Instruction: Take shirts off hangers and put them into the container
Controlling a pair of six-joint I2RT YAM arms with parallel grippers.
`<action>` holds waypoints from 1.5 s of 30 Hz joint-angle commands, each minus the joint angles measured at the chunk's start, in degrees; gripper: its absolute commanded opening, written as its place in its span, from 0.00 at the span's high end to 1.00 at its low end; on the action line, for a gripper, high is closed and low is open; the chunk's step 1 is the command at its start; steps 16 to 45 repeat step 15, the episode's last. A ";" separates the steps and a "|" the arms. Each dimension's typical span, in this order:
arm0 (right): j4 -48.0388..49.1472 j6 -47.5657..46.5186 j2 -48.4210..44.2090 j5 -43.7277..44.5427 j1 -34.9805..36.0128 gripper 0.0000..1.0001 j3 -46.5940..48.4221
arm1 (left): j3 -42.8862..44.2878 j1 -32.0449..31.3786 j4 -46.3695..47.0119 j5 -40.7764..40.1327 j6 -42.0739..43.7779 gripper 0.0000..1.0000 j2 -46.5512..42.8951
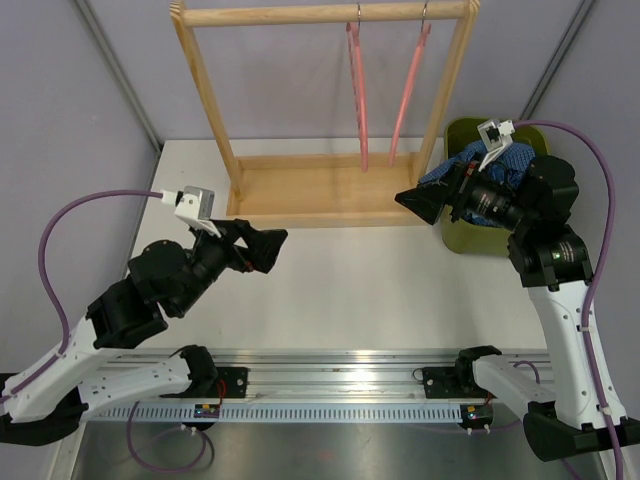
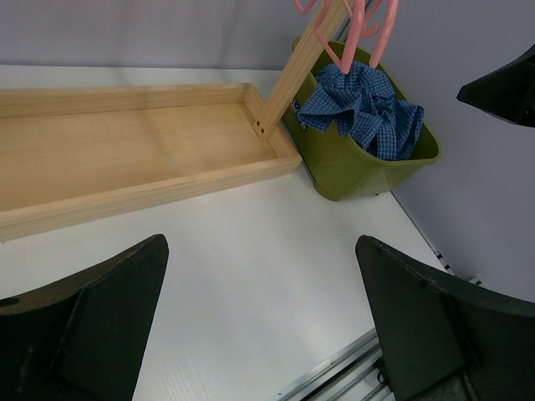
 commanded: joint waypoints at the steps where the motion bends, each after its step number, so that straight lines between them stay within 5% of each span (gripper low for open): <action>1: 2.92 0.93 0.09 -1.30 0.63 0.01 0.09 | -0.15 0.16 3.79 0.81 1.17 0.01 -0.89; 45: 4.50 2.07 0.00 0.02 0.72 0.00 -0.87 | -0.50 0.16 3.70 0.73 1.17 0.01 -1.68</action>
